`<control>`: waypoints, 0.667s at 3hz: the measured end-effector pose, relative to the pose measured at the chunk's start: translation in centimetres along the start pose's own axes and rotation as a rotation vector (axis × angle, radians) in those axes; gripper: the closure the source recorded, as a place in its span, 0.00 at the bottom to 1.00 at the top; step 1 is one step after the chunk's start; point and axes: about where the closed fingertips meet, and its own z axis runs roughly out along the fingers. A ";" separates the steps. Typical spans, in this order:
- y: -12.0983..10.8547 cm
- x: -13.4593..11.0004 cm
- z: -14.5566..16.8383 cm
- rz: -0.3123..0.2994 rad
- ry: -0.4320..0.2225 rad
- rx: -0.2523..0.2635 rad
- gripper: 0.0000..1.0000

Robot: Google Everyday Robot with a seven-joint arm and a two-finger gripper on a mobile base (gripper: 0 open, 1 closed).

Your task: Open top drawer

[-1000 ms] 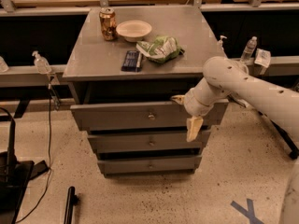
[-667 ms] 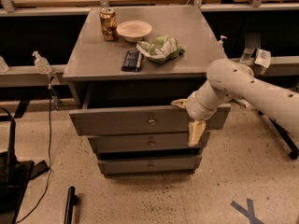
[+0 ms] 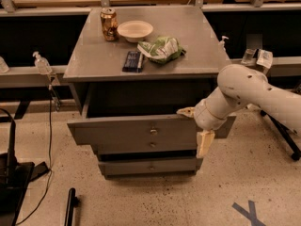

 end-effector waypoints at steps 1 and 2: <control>3.8 1.2 -1.5 0.090 -0.004 -0.021 0.15; 5.6 1.6 -2.5 0.118 -0.001 -0.030 0.15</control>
Offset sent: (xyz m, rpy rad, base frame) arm -0.0679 -0.0566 0.0155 -0.0073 0.0896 -0.1304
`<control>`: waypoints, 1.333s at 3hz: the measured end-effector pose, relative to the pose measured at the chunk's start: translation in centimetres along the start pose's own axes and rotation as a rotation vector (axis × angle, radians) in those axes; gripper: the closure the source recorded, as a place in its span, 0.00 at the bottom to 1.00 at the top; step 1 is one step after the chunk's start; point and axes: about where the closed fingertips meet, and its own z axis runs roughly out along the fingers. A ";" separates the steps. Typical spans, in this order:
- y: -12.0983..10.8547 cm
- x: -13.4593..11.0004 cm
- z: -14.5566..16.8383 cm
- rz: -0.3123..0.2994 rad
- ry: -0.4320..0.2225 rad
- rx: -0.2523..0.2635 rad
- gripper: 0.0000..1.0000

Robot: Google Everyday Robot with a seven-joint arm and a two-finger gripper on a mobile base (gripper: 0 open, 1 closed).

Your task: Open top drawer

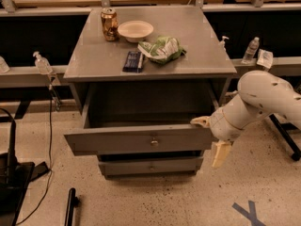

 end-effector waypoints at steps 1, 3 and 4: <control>-0.7 -0.4 -0.8 -0.012 -0.007 0.046 0.14; -6.4 -1.2 -4.0 -0.064 -0.007 0.220 0.14; -8.8 -1.9 -5.5 -0.103 -0.003 0.260 0.28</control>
Offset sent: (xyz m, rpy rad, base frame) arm 0.0717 0.0076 0.0520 0.0658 -0.2615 -0.0559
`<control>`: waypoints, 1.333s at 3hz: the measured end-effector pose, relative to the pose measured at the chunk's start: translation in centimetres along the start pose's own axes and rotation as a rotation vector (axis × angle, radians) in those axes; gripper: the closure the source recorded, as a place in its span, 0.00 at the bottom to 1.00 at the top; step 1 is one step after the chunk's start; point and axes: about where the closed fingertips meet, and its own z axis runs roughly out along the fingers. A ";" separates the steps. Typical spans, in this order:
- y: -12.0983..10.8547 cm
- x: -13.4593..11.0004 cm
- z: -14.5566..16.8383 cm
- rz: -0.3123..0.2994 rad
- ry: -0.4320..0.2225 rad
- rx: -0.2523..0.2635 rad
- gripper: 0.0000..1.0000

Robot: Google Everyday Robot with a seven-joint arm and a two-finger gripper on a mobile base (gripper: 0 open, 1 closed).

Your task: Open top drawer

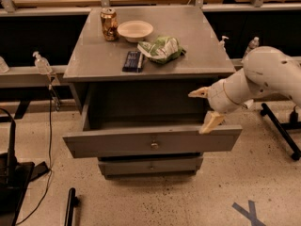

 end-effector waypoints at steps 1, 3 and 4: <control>-2.0 -0.7 -0.2 -0.037 -0.018 0.006 0.52; -3.0 -1.3 3.1 -0.057 -0.034 -0.072 0.97; -1.4 -1.6 7.2 -0.033 -0.045 -0.160 1.00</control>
Offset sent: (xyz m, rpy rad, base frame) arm 0.0391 0.0234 0.0163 0.0208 0.0079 0.0971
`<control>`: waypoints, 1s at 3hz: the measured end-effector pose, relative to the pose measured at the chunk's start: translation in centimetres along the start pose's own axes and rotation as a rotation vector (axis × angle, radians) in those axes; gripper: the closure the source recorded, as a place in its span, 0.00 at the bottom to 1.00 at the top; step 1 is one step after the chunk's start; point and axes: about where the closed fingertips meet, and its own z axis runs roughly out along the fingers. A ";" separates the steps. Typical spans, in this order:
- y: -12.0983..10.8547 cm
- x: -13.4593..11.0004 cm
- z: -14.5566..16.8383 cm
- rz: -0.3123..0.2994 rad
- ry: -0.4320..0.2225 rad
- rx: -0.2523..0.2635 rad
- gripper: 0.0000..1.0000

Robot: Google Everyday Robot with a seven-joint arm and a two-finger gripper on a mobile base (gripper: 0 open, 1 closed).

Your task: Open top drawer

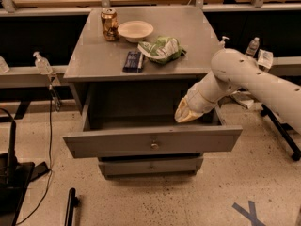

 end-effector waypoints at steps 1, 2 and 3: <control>1.1 -0.2 2.6 0.042 -0.015 -0.044 1.00; 2.8 -0.3 3.7 0.082 -0.006 -0.072 1.00; 5.2 0.1 3.2 0.136 0.017 -0.095 1.00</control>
Offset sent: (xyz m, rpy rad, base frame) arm -0.0264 0.0163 -0.0454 -0.0116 0.1161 -0.0601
